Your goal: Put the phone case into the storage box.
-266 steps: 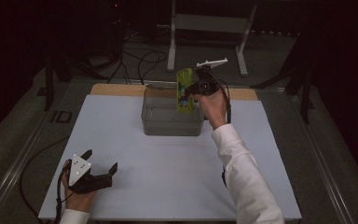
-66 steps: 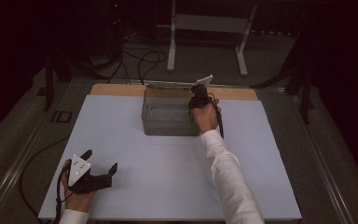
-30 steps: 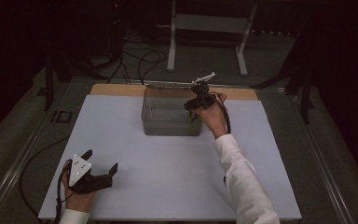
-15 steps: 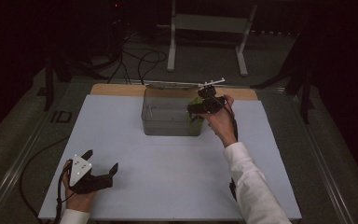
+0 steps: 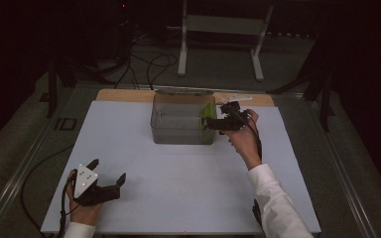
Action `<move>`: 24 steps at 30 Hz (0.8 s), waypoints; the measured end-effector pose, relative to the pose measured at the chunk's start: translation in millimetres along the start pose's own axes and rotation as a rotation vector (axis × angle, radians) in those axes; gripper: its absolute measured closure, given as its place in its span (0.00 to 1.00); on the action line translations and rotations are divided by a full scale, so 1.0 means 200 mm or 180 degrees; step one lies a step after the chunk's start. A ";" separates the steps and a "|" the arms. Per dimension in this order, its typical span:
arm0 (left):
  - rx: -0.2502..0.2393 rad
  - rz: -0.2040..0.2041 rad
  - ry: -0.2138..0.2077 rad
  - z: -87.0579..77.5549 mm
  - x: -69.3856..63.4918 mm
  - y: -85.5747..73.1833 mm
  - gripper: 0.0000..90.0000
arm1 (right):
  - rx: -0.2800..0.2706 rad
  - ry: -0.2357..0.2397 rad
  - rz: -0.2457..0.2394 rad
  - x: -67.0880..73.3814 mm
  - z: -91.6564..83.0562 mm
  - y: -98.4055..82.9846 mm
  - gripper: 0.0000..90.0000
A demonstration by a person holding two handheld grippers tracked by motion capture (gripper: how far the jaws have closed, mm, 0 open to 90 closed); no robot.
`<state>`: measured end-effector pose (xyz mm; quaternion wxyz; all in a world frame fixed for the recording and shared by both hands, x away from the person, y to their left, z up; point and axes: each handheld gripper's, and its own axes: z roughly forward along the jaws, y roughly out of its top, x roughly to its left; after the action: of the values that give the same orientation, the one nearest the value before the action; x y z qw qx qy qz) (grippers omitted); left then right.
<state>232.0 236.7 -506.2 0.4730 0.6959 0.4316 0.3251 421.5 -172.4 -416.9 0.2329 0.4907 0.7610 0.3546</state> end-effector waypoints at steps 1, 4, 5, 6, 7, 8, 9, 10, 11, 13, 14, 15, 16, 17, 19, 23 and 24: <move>-0.0001 0.0001 0.0000 0.00 0.00 0.00 0.00 | -0.0018 0.0003 -0.0001 0.00 -0.01 -0.01 0.12; -0.0002 0.0001 0.0000 0.00 0.00 0.00 0.00 | -0.0032 0.0002 -0.0002 -0.01 -0.03 -0.05 0.12; -0.0004 0.0001 0.0000 0.00 0.00 0.00 0.00 | -0.0027 -0.0003 -0.0004 -0.02 -0.04 -0.05 0.12; -0.0003 0.0001 0.0000 0.00 0.00 0.00 0.00 | -0.0049 -0.0013 0.0006 -0.02 -0.05 -0.07 0.12; -0.0001 0.0001 0.0001 0.00 0.00 0.00 0.00 | -0.0068 -0.0013 0.0017 -0.02 -0.06 -0.08 0.12; -0.0001 0.0001 0.0002 0.00 0.00 0.00 0.00 | -0.0081 -0.0012 0.0008 -0.03 -0.08 -0.09 0.12; -0.0001 0.0002 0.0004 0.00 0.00 0.00 0.00 | -0.0111 -0.0011 0.0008 -0.03 -0.09 -0.10 0.12; -0.0002 0.0001 0.0004 0.00 0.00 0.00 0.00 | -0.0161 -0.0010 0.0002 -0.04 -0.11 -0.12 0.12; -0.0001 0.0001 0.0003 0.00 0.00 0.00 0.00 | -0.0183 -0.0001 0.0013 -0.04 -0.12 -0.13 0.12; -0.0002 0.0000 0.0000 0.00 0.00 0.00 0.00 | -0.0247 0.0022 0.0029 -0.05 -0.14 -0.17 0.12; -0.0003 -0.0001 0.0000 0.00 0.00 0.00 0.00 | -0.0269 0.0032 0.0032 -0.05 -0.15 -0.19 0.12; -0.0002 -0.0001 0.0002 0.00 0.00 0.00 0.00 | -0.0295 0.0034 0.0028 -0.06 -0.17 -0.21 0.12; -0.0002 -0.0003 0.0003 0.00 0.00 0.00 0.00 | -0.0295 0.0045 0.0018 -0.06 -0.18 -0.23 0.13; 0.0000 -0.0007 0.0004 0.00 0.00 0.00 0.00 | -0.0296 0.0048 0.0012 -0.07 -0.19 -0.24 0.13; 0.0000 -0.0014 0.0002 0.00 0.00 0.00 0.00 | -0.0346 0.0076 0.0057 -0.08 -0.21 -0.29 0.13; -0.0002 -0.0025 -0.0009 0.00 0.00 0.00 0.00 | -0.0372 0.0075 0.0109 -0.11 -0.26 -0.40 0.13; -0.0005 -0.0028 -0.0011 0.00 0.00 0.00 0.00 | -0.0389 0.0060 0.0089 -0.12 -0.27 -0.42 0.13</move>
<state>232.4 237.3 -505.9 0.4757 0.6942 0.4336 0.3221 345.2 -232.7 -446.8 0.2502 0.4828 0.7332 0.4083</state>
